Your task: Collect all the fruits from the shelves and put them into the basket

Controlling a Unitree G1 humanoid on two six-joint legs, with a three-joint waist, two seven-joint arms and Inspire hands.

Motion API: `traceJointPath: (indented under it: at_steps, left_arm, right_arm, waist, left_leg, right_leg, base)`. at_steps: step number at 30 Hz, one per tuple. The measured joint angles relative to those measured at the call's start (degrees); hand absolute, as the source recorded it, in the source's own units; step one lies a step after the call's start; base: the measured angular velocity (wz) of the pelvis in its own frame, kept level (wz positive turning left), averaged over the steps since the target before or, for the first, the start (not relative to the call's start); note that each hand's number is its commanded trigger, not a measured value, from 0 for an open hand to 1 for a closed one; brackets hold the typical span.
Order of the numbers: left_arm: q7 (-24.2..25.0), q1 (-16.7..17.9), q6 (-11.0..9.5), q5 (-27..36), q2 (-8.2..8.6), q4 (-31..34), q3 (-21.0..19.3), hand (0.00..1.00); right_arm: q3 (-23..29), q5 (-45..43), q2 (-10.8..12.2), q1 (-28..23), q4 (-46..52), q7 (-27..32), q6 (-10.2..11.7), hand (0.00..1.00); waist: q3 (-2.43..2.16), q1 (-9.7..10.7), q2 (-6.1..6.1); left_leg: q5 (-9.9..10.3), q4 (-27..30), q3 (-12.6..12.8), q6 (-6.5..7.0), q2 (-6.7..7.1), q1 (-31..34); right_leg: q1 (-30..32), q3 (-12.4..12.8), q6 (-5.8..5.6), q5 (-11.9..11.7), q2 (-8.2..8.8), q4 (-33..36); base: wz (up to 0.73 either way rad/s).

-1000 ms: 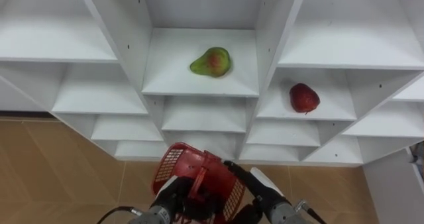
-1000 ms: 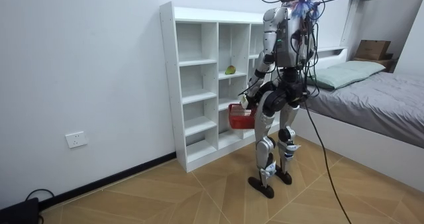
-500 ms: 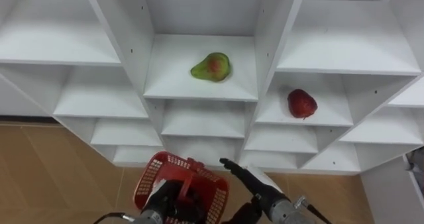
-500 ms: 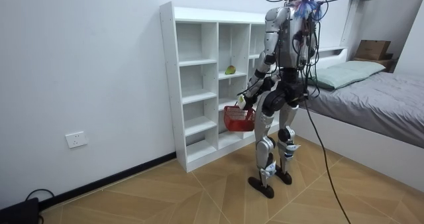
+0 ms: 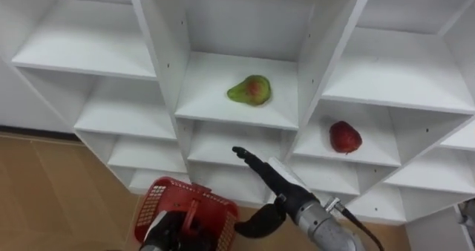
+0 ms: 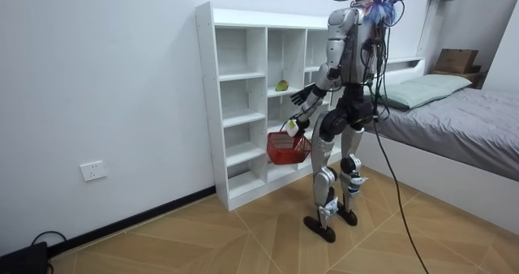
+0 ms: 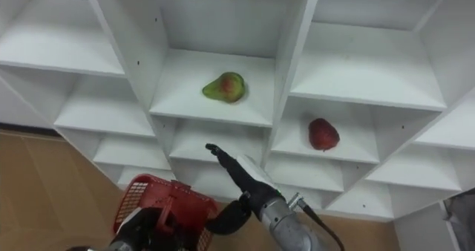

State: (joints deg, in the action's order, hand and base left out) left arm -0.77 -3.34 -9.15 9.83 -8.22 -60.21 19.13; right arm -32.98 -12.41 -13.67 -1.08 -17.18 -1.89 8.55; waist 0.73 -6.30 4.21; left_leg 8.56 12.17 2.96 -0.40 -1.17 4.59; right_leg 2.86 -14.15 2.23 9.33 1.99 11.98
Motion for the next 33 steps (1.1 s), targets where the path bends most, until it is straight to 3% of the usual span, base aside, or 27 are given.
traceJointPath:
  at_steps: [6,13,17,20,27,31,33]
  left_arm:
    - [-0.77,1.34,0.0,-0.41,-0.12,-0.01,-2.28,1.0]
    - [-1.11,2.87,0.03,-2.24,-0.22,0.03,-4.62,1.0]
    - [-1.48,4.89,0.4,-3.23,-0.29,0.42,-6.63,1.0]
    - [-1.53,5.79,0.47,-3.22,-0.45,0.58,-7.83,1.0]
    - [-1.28,6.58,0.49,-2.85,-1.6,1.15,-10.28,1.0]
    - [-0.67,8.58,0.72,-4.36,-1.85,4.21,-12.26,1.0]
    - [-0.38,9.15,1.84,-5.82,-1.96,5.09,-13.73,1.0]
  right_arm:
    - [0.48,0.42,-0.29,0.43,7.64,-0.87,0.17,0.0]
    - [0.44,-0.85,-0.72,1.11,9.43,-2.36,0.03,0.0]
    - [0.6,-0.79,-2.11,1.14,13.92,-2.91,-1.0,0.0]
    - [0.91,-0.79,-2.17,1.52,15.82,-2.03,-1.02,0.0]
    - [3.33,-0.85,-2.15,4.19,15.85,-0.55,-0.97,0.0]
    - [5.41,-0.58,-2.19,5.18,15.15,-0.19,-0.98,0.0]
    - [6.9,-0.46,-2.25,6.2,14.13,0.02,-1.06,0.0]
  waist:
    - [0.18,-1.11,0.52]
    - [0.26,-2.18,1.26]
    - [-0.17,-2.65,2.21]
    - [0.24,-3.6,2.96]
    - [0.41,-5.01,4.93]
    - [0.36,-5.28,5.47]
    - [0.37,-5.2,5.59]
  left_leg:
    - [0.02,-0.57,-0.46,-0.03,0.08,-1.39]
    - [0.04,-0.87,-1.09,-0.02,0.31,-2.2]
    - [0.04,-0.93,-1.73,-0.02,0.42,-2.43]
    - [0.27,-1.13,-1.98,-0.09,0.41,-4.15]
    - [0.57,-0.89,-2.49,-0.08,0.48,-4.36]
    - [0.65,-0.8,-2.45,-0.03,0.57,-4.66]
    - [0.7,-0.86,-2.66,0.04,0.63,-5.17]
  right_leg:
    - [-1.52,-0.19,-0.09,0.08,-0.03,-0.32]
    - [-2.73,-0.61,-0.31,0.25,0.02,-0.77]
    - [-3.31,-1.05,-0.35,0.2,-0.02,-1.36]
    - [-5.16,-1.34,-0.38,0.23,-0.02,-1.69]
    - [-6.27,-1.71,-0.42,0.25,-0.19,-2.32]
    - [-6.39,-1.78,-0.47,0.26,-0.35,-2.32]
    - [-6.97,-1.86,-0.55,0.31,-0.28,-2.34]
  base:
    - [0.03]
    - [0.04]
    - [0.06]
    - [0.04]
    - [0.04]
    - [0.0]
    - [0.0]
